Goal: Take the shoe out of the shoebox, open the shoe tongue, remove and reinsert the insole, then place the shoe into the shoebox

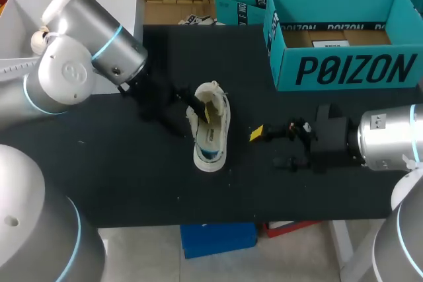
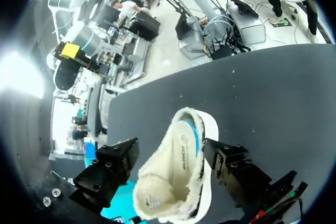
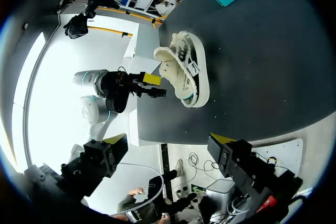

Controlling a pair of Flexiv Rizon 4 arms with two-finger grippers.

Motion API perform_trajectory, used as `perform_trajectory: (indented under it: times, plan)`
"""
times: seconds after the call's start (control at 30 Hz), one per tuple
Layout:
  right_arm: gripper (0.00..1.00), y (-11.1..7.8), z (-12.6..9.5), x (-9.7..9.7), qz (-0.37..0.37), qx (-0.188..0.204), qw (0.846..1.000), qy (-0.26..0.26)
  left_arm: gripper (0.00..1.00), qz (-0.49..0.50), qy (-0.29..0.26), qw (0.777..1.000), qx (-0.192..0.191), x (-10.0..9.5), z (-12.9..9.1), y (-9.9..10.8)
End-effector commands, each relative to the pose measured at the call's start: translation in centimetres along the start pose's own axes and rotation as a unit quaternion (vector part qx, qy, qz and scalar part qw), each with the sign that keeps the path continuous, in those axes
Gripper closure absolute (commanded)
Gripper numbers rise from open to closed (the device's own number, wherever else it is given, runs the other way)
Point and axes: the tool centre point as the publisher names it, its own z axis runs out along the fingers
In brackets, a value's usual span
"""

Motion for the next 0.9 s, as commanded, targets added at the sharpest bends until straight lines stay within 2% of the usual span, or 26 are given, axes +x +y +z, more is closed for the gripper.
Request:
perform_trajectory:
  times: [0.03, 0.07, 0.43, 0.9]
  plan:
    - [0.0, 0.0, 0.0, 0.0, 0.0, 0.0, 1.0, 0.0, 0.94, 0.011, 0.029, 0.999, -0.014, 0.5, -1.0, -0.8]
    - [0.0, 0.0, 0.0, 0.0, 0.0, 0.0, 1.0, 0.0, 1.0, 0.013, 0.036, 0.999, -0.016, 0.7, -1.0, -0.8]
    - [0.0, 0.0, 0.0, 0.0, 0.0, 0.0, 1.0, 0.0, 1.0, 0.024, 0.085, 0.996, -0.022, 2.7, 1.1, -0.5]
    - [0.0, 0.0, 0.0, 0.0, 0.0, 0.0, 1.0, 0.0, 1.0, 0.025, 0.103, 0.994, -0.015, 2.7, 4.4, 0.4]
